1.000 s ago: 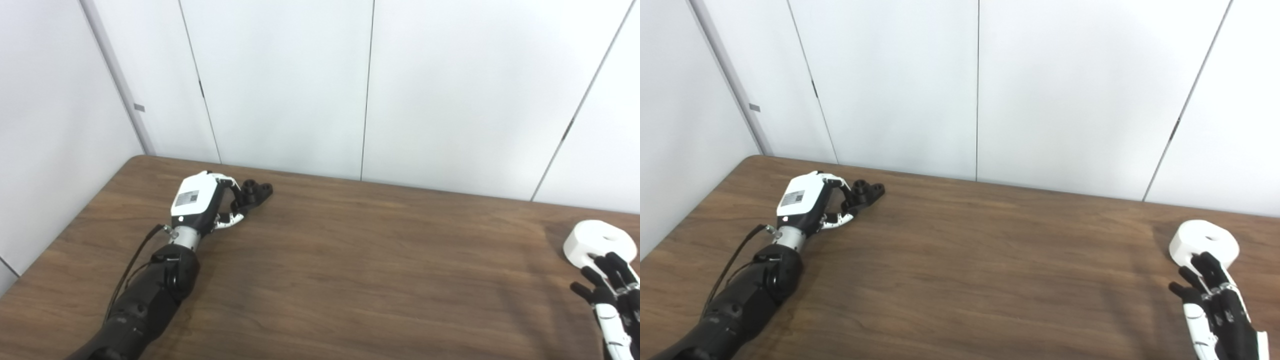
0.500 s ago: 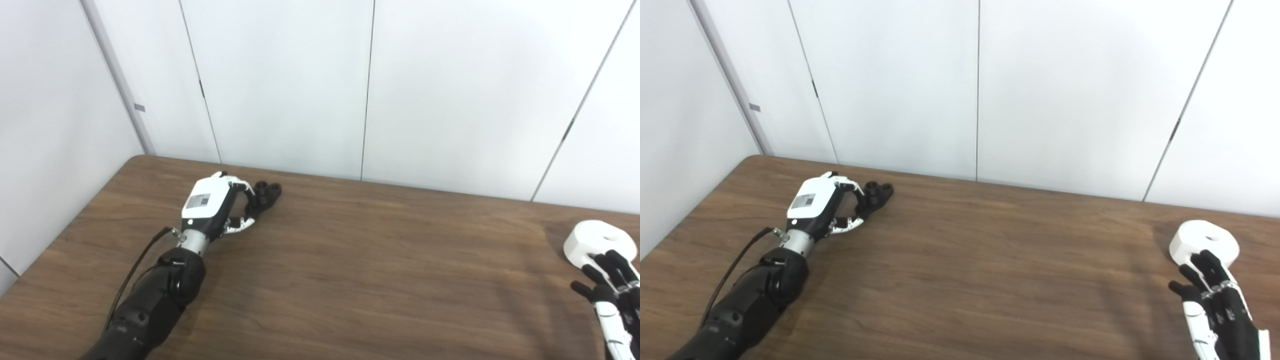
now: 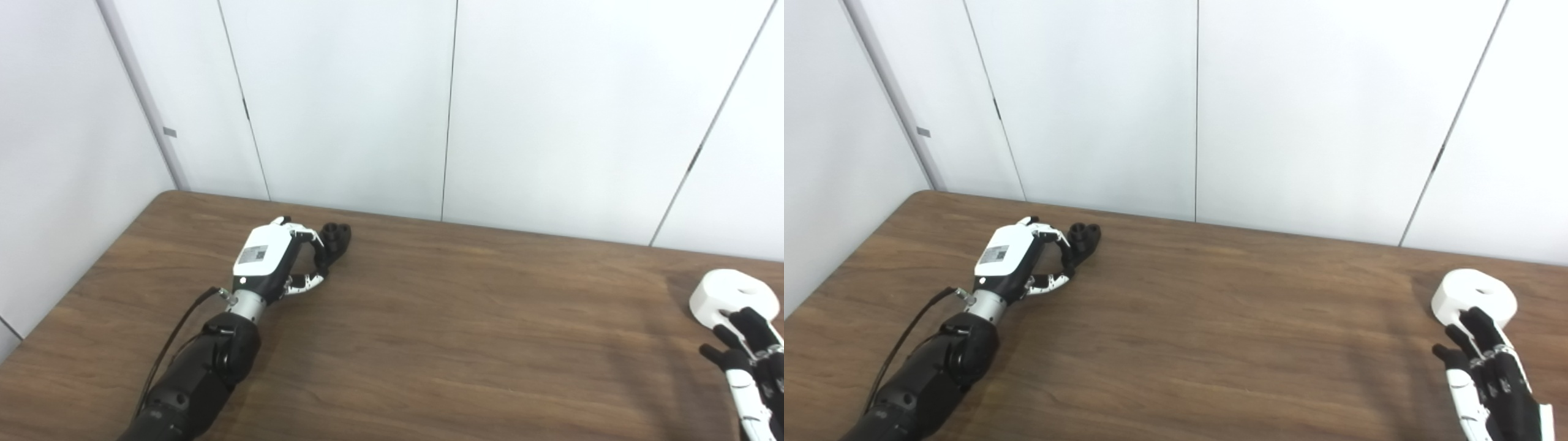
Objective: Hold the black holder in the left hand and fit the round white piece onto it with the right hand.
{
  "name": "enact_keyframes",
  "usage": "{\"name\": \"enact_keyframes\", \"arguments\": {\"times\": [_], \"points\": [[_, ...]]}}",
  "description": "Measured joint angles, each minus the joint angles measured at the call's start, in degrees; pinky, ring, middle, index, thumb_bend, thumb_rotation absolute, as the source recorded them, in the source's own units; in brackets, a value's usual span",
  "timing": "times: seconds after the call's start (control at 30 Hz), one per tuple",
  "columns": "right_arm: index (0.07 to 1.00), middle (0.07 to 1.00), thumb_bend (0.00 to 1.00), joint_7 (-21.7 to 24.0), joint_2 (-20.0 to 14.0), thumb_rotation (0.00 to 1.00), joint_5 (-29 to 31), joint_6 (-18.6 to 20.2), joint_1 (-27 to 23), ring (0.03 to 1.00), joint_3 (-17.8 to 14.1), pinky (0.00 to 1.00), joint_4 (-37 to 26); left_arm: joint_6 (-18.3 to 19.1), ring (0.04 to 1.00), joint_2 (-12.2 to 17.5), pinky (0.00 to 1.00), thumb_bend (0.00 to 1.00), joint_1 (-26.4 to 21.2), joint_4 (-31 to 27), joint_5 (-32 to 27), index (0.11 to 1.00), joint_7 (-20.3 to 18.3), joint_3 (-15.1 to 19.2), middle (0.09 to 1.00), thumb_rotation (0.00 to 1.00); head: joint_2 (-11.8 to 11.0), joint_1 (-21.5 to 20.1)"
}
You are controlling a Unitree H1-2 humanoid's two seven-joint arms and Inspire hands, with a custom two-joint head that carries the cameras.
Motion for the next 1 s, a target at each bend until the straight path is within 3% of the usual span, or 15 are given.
{"name": "enact_keyframes", "arguments": {"times": [0.03, 0.1, 0.2, 0.27, 0.67, 0.83, 1.0], "points": [[0.830, 0.865, 0.33, 0.0, 0.0, 0.50, 0.0, 0.0, 0.0, 0.839, 0.0, 0.76, 0.0, 0.0, 0.780, 0.0, 0.84, 0.88, 0.0, 0.0, 0.0, 0.606, 0.2, 0.4, 0.731, 0.18, 0.0, 0.1], [0.831, 0.866, 0.32, -0.1, 0.0, 0.50, 0.0, 0.0, 0.0, 0.840, -0.1, 0.76, 0.0, 1.8, 0.883, -0.2, 0.89, 0.98, 0.0, -0.3, 0.0, 0.803, -0.1, 1.4, 0.874, 0.35, -0.1, 0.2], [0.834, 0.869, 0.31, 0.0, 0.0, 0.49, 0.1, 0.0, 0.0, 0.842, -0.3, 0.75, 0.1, 8.7, 0.958, -0.8, 0.94, 1.00, 0.0, -1.9, -0.5, 0.941, -4.2, 2.4, 0.965, 0.40, -0.3, 0.4], [0.836, 0.870, 0.31, 0.0, 0.0, 0.49, 0.2, 0.0, 0.0, 0.843, -0.3, 0.74, 0.2, 11.5, 0.974, -1.3, 0.95, 1.00, 0.0, -2.5, -1.4, 0.980, -6.5, 2.6, 0.981, 0.40, -0.5, 0.4], [0.836, 0.868, 0.32, 0.1, 0.0, 0.50, 0.7, -0.1, -0.2, 0.841, -0.9, 0.73, 0.9, 12.1, 0.994, -2.5, 0.94, 1.00, -0.1, 1.6, -4.2, 1.000, -5.5, 3.8, 1.000, 0.59, -0.8, 0.6], [0.828, 0.858, 0.30, 0.0, 0.0, 0.48, 0.9, -0.1, -0.4, 0.835, -0.8, 0.72, 0.9, 17.4, 1.000, -2.5, 0.97, 1.00, -0.4, -0.9, -5.9, 1.000, -10.2, 4.2, 1.000, 0.57, -0.8, 0.4], [0.821, 0.849, 0.31, 0.0, 0.0, 0.47, 0.4, -0.2, -0.4, 0.824, -0.8, 0.72, 0.9, 22.9, 1.000, -3.2, 0.96, 1.00, -1.6, -2.4, -5.8, 0.941, -13.2, 3.6, 0.991, 0.54, -0.4, -0.1]]}}
